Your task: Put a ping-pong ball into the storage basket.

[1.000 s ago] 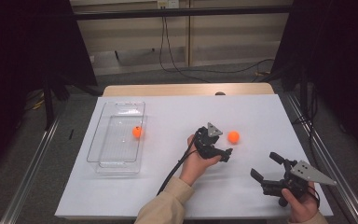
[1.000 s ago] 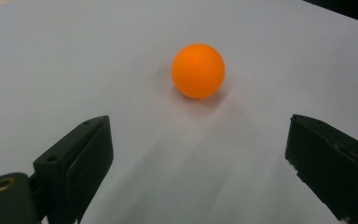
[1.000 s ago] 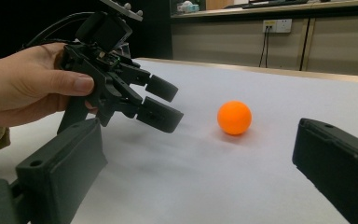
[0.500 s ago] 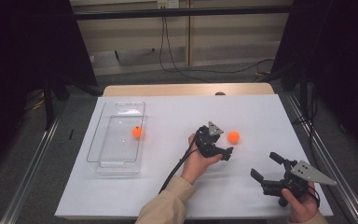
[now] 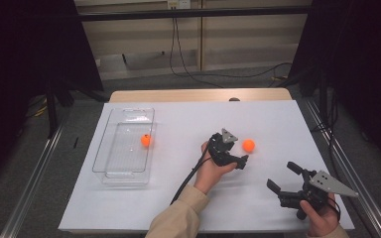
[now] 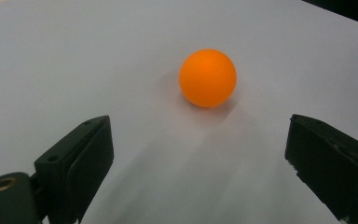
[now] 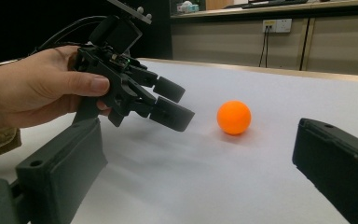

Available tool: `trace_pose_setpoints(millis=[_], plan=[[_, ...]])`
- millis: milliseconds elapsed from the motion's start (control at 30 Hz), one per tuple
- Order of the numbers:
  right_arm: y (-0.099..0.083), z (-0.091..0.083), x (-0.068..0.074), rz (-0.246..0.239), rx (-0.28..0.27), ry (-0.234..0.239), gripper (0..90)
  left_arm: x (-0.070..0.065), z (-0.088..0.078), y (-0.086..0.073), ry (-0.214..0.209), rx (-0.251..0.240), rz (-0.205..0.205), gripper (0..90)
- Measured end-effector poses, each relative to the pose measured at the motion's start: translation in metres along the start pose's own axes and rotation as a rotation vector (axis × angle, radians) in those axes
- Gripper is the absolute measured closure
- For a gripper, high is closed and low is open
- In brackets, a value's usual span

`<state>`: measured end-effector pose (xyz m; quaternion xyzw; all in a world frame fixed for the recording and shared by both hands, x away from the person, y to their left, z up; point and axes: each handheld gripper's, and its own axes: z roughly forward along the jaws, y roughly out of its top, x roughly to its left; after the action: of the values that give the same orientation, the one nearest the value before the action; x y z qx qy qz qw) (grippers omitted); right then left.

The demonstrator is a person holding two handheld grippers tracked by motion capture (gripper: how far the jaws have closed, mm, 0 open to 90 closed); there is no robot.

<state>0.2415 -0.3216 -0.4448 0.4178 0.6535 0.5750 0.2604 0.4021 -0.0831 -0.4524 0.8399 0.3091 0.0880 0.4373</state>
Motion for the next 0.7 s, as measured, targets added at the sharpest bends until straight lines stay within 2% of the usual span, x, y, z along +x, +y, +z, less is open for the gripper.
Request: trace_pose_setpoints(millis=[700], plan=[[0.0000, -0.0004, 0.0001, 0.002, 0.000, -0.001, 1.6, -0.0031, 0.0094, 0.0092, -0.005, -0.011, -0.011, 7.9]])
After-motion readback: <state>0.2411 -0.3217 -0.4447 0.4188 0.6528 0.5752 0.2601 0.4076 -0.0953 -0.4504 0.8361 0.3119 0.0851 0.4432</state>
